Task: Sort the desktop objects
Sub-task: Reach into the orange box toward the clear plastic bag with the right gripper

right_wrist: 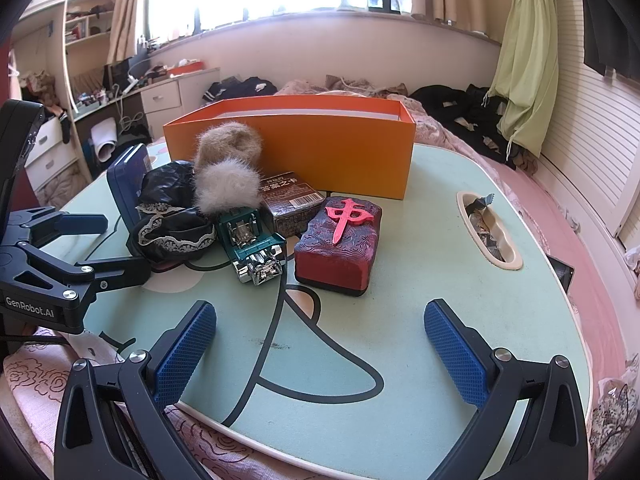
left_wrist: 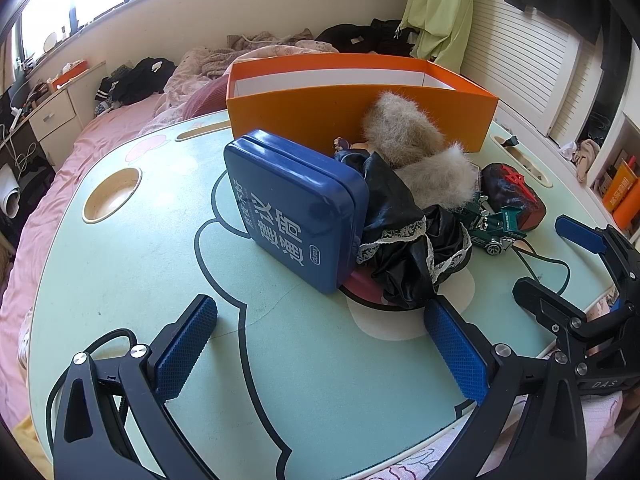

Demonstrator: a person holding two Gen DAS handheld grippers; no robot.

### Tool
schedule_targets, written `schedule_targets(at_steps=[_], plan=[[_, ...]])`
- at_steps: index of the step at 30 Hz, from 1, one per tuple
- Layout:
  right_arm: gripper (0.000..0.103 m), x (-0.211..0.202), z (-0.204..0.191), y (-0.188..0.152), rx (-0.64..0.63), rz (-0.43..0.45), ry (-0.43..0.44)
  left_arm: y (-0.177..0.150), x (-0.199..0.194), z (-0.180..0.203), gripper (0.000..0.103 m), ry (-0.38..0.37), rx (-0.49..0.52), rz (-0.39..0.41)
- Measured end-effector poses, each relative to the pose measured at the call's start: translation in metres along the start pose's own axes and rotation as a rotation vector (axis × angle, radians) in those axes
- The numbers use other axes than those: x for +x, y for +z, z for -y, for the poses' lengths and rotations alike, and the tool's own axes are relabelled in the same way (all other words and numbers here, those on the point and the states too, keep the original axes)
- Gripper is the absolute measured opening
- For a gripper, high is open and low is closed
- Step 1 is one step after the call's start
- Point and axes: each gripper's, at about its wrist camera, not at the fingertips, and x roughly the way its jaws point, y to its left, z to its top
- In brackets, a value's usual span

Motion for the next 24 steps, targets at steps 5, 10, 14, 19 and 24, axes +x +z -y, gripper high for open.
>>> schedule_targets(at_steps=[5,10,14,19,24], plan=[[0.103,-0.003,0.004,0.002,0.015,-0.005,-0.001,0.001,0.0,0.0,0.103,-0.003,-0.002,0.0],[0.102,-0.03,0.029,0.044,0.123,0.1,-0.002,0.0,0.001,0.001,0.103,-0.004,-0.002,0.002],[0.102,-0.02,0.028,0.11,0.127,0.088,-0.028,0.001,0.001,0.0,0.103,-0.005,-0.001,0.002],[0.099,0.047,0.011,0.165,0.096,-0.088,-0.04,0.001,0.001,0.001,0.103,-0.005,-0.001,0.003],[0.095,0.086,0.0,0.165,0.058,-0.176,-0.028,0.001,0.001,0.003,0.103,-0.007,-0.002,0.004]])
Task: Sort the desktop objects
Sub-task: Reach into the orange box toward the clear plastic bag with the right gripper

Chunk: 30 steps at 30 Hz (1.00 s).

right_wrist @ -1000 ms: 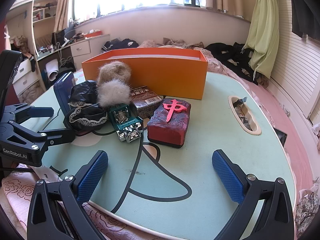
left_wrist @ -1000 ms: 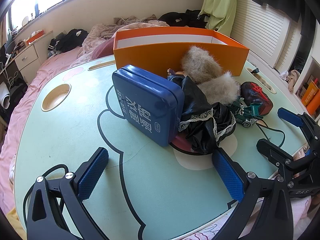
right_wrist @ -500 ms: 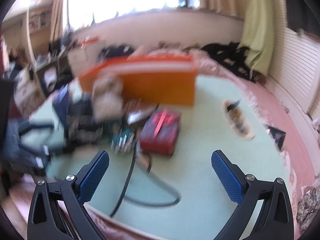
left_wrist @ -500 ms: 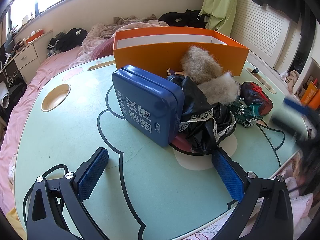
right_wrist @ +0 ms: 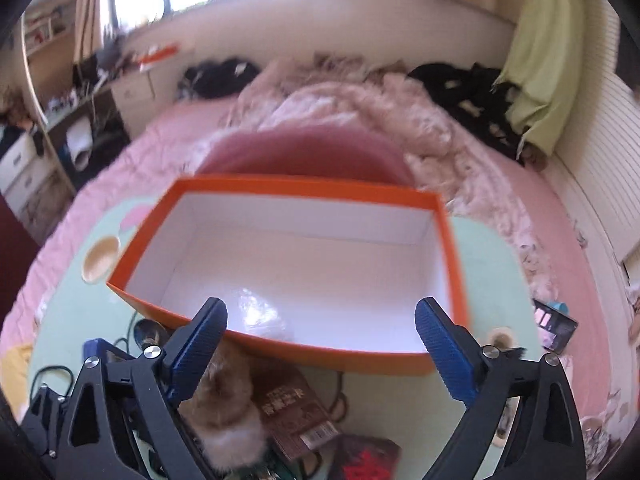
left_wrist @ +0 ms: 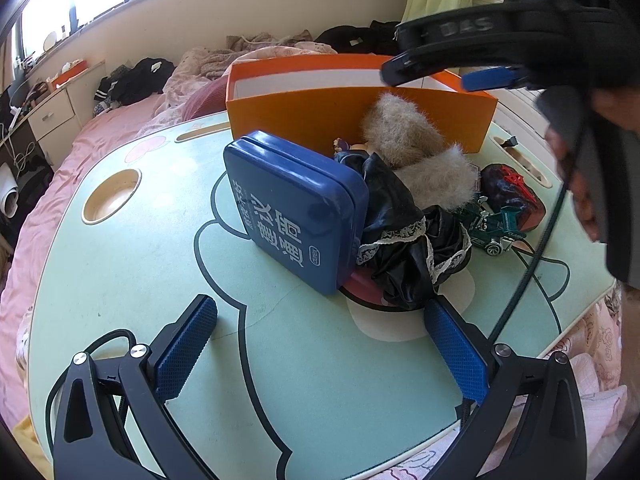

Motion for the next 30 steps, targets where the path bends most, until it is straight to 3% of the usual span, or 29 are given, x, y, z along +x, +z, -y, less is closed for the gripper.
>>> schedule_targets(at_steps=[11,14,17,18,22,26,29,30], plan=[[0.095,0.004,0.002,0.001,0.007,-0.018,0.017,0.0,0.0,0.0,0.103,0.0,0.0,0.0],[0.09,0.004,0.0,0.009,0.002,-0.051,0.086,0.0,0.0,0.0,0.103,0.0,0.0,0.001],[0.07,0.01,-0.001,0.025,0.066,-0.17,0.302,-0.001,0.0,-0.001,0.103,0.0,-0.001,0.001],[0.064,0.016,-0.003,0.031,0.067,-0.21,0.321,-0.001,-0.001,0.0,0.103,0.0,-0.001,0.002],[0.062,0.044,-0.013,0.05,0.034,-0.322,0.25,-0.001,0.0,0.0,0.103,0.0,0.0,0.002],[0.061,0.071,-0.022,0.05,0.055,-0.447,0.311,-0.001,-0.001,0.0,0.103,0.0,0.0,0.002],[0.053,0.086,-0.033,0.042,0.02,-0.49,0.27,-0.001,-0.001,0.001,0.103,0.0,0.0,0.003],[0.046,0.09,-0.036,0.04,0.005,-0.493,0.241,-0.001,-0.001,0.001,0.103,0.0,0.0,0.003]])
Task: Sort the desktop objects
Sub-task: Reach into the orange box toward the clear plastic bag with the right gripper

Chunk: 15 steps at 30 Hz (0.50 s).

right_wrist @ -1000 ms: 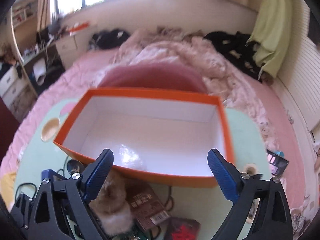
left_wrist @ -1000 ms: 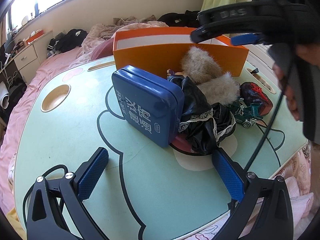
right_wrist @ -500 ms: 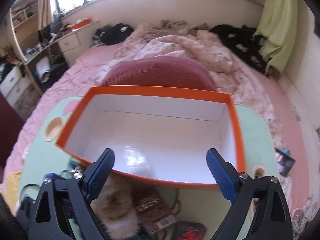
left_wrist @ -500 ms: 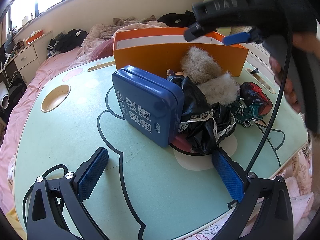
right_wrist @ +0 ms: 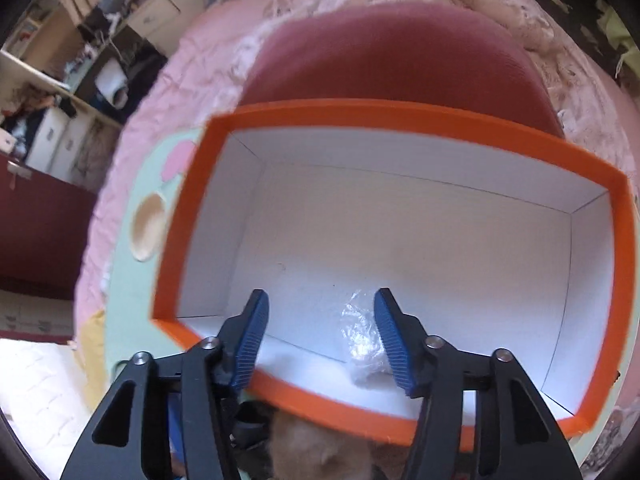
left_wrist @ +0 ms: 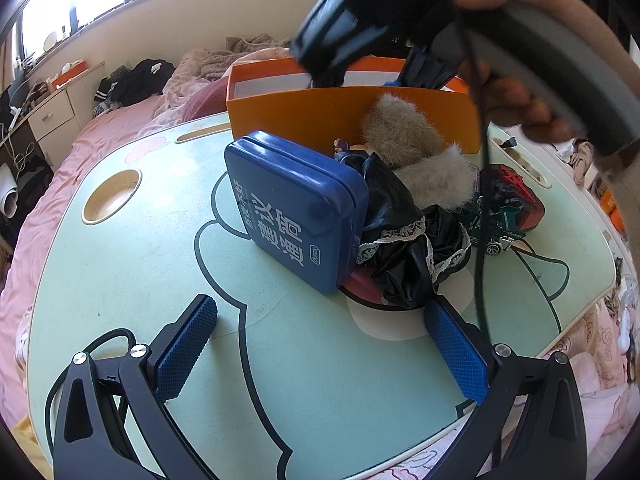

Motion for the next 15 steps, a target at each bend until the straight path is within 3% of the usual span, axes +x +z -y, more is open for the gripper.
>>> schedule_targets(at_steps=[4,6,10,15], plan=[[0.029,-0.003,-0.001,-0.003,-0.006,0.029,0.021,0.0,-0.001,0.0,0.103,-0.001,-0.001,0.001],[0.003,-0.006,0.005,-0.003,0.005,0.028,0.024,0.0,-0.001,0.0,0.103,0.0,-0.001,0.001],[0.002,-0.033,0.025,-0.009,0.062,0.122,0.112,0.0,-0.002,0.0,0.103,0.0,-0.001,0.001],[0.002,-0.076,0.032,-0.026,0.051,0.236,0.149,0.0,-0.001,0.0,0.103,0.0,-0.001,0.001]])
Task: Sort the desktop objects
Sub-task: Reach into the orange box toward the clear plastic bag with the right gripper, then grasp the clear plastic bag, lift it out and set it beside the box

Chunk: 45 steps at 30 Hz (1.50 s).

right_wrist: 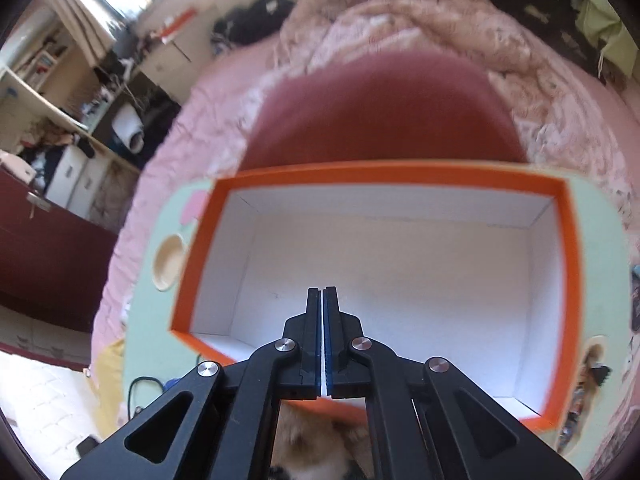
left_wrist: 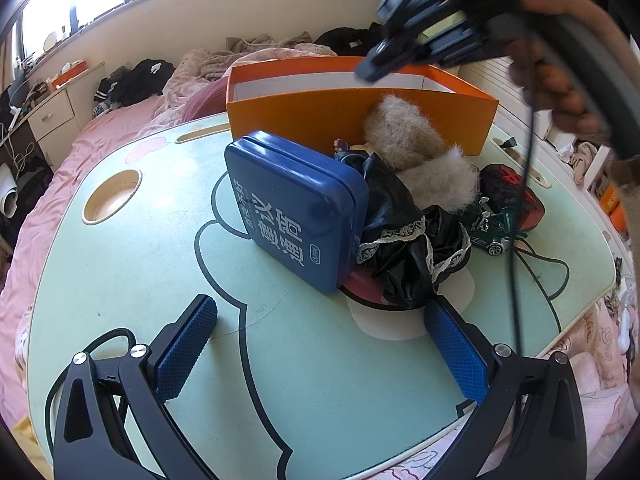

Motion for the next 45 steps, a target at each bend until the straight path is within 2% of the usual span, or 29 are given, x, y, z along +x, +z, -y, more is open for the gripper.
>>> schedule_targets(at_steps=[2,4,5,6,7,8,10,12,14,15,18,20,23,26,28,30,33,35,37,38,41,42,45], plan=[[0.002,-0.013,-0.006,-0.002,-0.019,0.024,0.001,0.0,0.0,0.0,0.103,-0.001,-0.001,0.0],[0.006,-0.011,-0.013,-0.001,-0.051,-0.005,-0.04,0.0,0.0,0.0,0.103,0.0,0.0,0.0],[0.024,-0.006,-0.014,-0.001,-0.052,-0.033,-0.057,0.0,0.0,0.0,0.103,0.0,0.0,0.0],[0.057,0.0,-0.011,0.002,-0.04,-0.061,-0.067,0.0,0.0,0.0,0.103,0.001,0.001,0.001],[0.069,0.011,-0.007,0.006,-0.019,-0.076,-0.068,0.0,0.0,0.0,0.103,0.0,0.001,0.001],[0.073,0.019,-0.003,0.007,0.0,-0.09,-0.066,0.0,0.0,0.0,0.103,0.0,0.001,0.001],[0.069,0.043,0.003,0.007,0.03,-0.166,-0.06,0.0,0.0,0.001,0.103,0.0,0.001,0.001],[0.047,0.066,0.0,0.005,0.003,-0.233,-0.077,0.0,-0.001,0.001,0.103,-0.001,0.001,0.001],[0.037,0.079,-0.007,0.002,-0.041,-0.263,-0.118,0.0,-0.001,0.001,0.103,0.0,0.0,0.001],[0.032,0.079,-0.014,0.003,-0.079,-0.235,-0.142,0.0,0.0,0.001,0.103,0.001,0.0,-0.001],[0.03,0.072,-0.015,0.007,-0.074,-0.242,-0.112,0.001,-0.001,0.002,0.103,0.001,0.001,0.0],[0.03,0.052,-0.012,0.009,-0.075,-0.161,-0.112,0.001,-0.001,0.002,0.103,0.0,0.0,0.001],[0.03,-0.003,-0.015,0.002,-0.083,-0.008,-0.087,0.002,-0.001,0.003,0.103,0.001,0.0,0.0],[0.031,-0.047,-0.024,-0.024,-0.137,0.082,-0.078,0.003,0.0,0.003,0.103,0.0,0.0,0.0],[0.031,-0.068,-0.024,-0.05,-0.176,0.134,-0.111,0.003,0.0,0.005,0.103,0.001,0.001,-0.001],[0.031,-0.072,-0.018,-0.066,-0.172,0.153,-0.14,0.002,-0.001,0.003,0.103,0.001,0.0,-0.001],[0.031,-0.066,-0.005,-0.091,-0.145,0.151,-0.124,0.002,-0.001,0.003,0.103,0.001,0.0,0.0],[0.032,-0.06,0.004,-0.094,-0.119,0.175,-0.152,0.002,-0.001,0.003,0.103,0.0,0.0,0.0],[0.038,-0.056,0.012,-0.095,-0.098,0.212,-0.165,0.002,-0.001,0.003,0.103,0.0,0.0,0.0],[0.048,-0.054,0.015,-0.096,-0.087,0.224,-0.145,0.003,-0.001,0.004,0.103,-0.001,0.0,0.0],[0.06,-0.059,0.02,-0.105,-0.072,0.278,-0.097,0.003,-0.001,0.004,0.103,0.0,-0.001,0.0],[0.064,-0.061,0.02,-0.11,-0.071,0.305,-0.103,0.003,-0.001,0.004,0.103,0.001,-0.001,0.0],[0.064,-0.069,0.019,-0.131,-0.08,0.359,-0.1,0.002,-0.001,0.003,0.103,0.0,-0.001,0.0]])
